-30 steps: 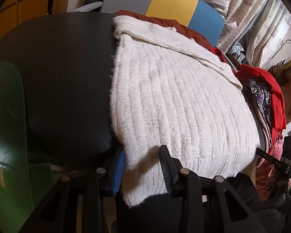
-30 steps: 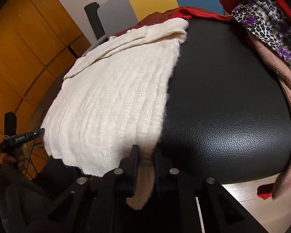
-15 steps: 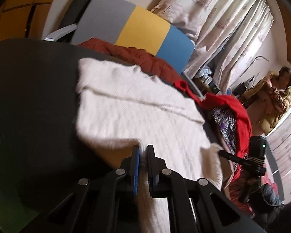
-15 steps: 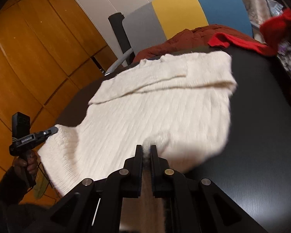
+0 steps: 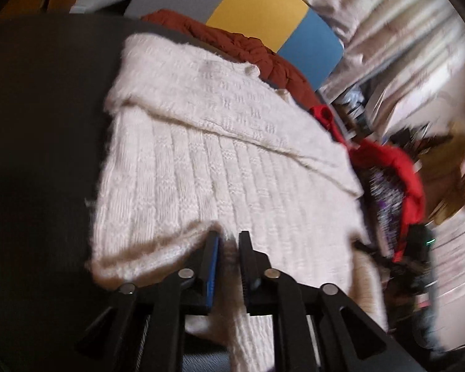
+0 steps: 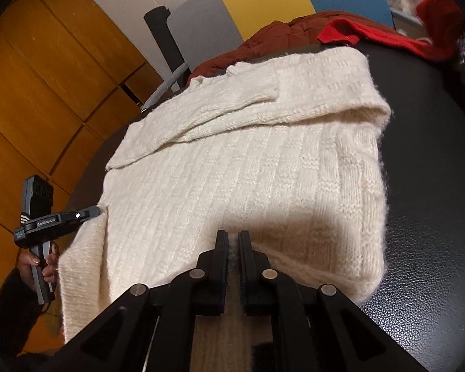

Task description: Fold clothes

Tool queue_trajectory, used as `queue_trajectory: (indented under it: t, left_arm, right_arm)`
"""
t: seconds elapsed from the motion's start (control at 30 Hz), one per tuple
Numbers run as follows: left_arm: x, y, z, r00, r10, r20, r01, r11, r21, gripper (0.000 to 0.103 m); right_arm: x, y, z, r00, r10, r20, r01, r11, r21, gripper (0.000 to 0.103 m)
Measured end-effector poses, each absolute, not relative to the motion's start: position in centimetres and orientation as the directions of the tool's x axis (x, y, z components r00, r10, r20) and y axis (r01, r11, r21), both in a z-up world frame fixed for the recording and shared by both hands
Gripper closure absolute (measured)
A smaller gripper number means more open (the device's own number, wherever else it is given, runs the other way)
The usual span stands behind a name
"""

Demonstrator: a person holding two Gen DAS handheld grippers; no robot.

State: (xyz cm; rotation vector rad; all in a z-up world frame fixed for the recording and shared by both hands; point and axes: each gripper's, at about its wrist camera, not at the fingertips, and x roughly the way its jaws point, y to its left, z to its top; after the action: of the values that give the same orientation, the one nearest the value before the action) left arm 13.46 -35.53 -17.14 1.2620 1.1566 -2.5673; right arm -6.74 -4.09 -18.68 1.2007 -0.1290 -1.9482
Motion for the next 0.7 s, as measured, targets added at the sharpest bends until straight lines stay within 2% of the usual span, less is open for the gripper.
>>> queue_trajectory:
  t: [0.03,0.2,0.27,0.4,0.63,0.7]
  left_arm:
    - [13.8,-35.6,-17.0,-0.669,0.268,-0.694,0.348,-0.712,-0.61,0.079]
    - [15.1,-34.6,-15.9,-0.661,0.33,-0.675,0.3,-0.708,-0.639,0.073]
    - [15.5,-34.2,-15.6,-0.654,0.354,-0.669,0.286,-0.703,-0.651,0.063]
    - [15.2,-34.0,-15.9,-0.644,0.395,-0.655,0.286,-0.67,-0.685,0.061]
    - [12.2,-33.0,-16.5,-0.544,0.403,-0.736,0.339,-0.697,-0.632,0.064]
    - [11.7,-32.7,-16.6,-0.519,0.397,-0.757,0.346,-0.713,-0.61,0.068]
  right_arm:
    - [-6.8,-4.1,-18.7,-0.202,-0.688,-0.697,0.589,-0.654,0.475,0.097]
    - [-7.2,-4.2,-18.8,-0.188,-0.694,-0.695,0.576,-0.651,0.494,0.097]
    - [-7.3,-4.2,-18.8,-0.181,-0.699,-0.692,0.573,-0.647,0.503,0.097]
    - [-7.3,-4.2,-18.7,-0.174,-0.705,-0.688,0.581,-0.637,0.506,0.093]
    - [-6.7,-3.9,-17.9,-0.14,-0.697,-0.703,0.605,-0.623,0.496,0.09]
    - [-6.5,-3.6,-17.7,-0.124,-0.7,-0.704,0.608,-0.614,0.503,0.088]
